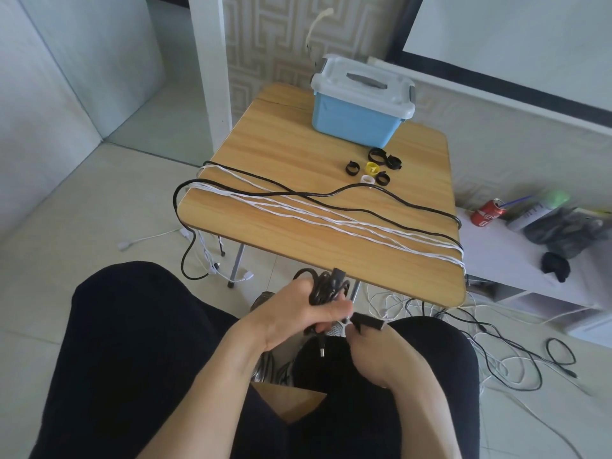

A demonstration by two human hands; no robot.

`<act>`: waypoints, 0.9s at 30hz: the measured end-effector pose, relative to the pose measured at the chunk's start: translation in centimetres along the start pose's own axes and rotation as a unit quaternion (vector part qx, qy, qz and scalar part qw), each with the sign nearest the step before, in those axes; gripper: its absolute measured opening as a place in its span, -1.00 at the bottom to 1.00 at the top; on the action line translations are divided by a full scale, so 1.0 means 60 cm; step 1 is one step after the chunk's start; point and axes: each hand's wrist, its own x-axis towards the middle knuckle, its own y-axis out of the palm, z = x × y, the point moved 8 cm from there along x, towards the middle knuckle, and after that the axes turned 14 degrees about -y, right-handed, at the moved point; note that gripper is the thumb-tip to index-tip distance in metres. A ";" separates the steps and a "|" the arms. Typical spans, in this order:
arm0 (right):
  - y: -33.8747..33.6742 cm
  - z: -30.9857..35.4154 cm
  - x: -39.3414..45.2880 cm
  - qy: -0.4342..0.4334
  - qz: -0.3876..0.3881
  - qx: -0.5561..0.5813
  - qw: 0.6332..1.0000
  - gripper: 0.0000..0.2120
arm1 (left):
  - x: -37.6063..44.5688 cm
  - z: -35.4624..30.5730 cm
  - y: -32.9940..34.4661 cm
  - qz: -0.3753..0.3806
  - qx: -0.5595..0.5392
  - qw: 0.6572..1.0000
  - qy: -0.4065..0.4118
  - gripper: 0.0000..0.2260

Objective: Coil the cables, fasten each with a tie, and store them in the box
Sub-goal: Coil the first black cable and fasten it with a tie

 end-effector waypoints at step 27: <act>-0.019 -0.035 -0.015 -0.048 -0.231 0.464 0.854 -0.81 | -0.030 -0.010 -0.030 -0.065 0.014 0.996 -0.061 -0.84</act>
